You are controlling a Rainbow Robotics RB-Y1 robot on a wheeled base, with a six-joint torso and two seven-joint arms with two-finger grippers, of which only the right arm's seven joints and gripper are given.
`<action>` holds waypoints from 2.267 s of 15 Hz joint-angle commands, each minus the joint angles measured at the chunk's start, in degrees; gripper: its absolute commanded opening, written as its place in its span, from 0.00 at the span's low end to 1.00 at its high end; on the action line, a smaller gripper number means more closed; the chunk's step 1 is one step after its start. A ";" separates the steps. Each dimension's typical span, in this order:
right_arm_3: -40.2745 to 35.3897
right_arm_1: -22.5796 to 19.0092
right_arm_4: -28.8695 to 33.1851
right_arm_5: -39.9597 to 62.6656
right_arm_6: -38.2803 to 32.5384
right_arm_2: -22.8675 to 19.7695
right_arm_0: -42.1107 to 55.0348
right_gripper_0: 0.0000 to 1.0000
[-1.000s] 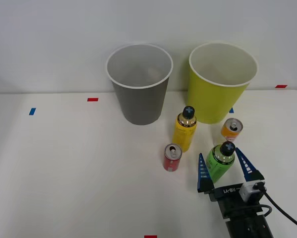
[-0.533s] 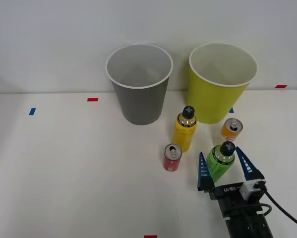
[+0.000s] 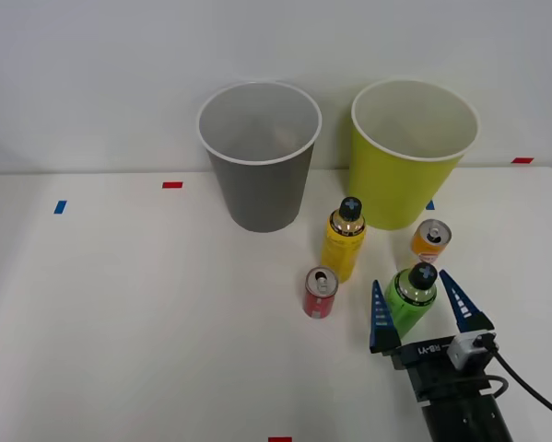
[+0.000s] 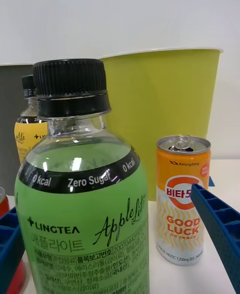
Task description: Put cans in the gray bin, plastic bottles in the light green bin
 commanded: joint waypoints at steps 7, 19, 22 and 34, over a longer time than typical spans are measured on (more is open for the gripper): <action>-0.01 -0.47 -1.73 -0.60 1.69 0.16 0.43 0.00; -9.85 -5.04 -5.07 0.63 -0.69 1.12 4.91 0.00; -16.88 -5.04 -8.33 6.00 -1.74 1.30 4.74 0.00; -34.02 -0.29 -18.78 25.33 -2.71 -6.96 -6.78 0.00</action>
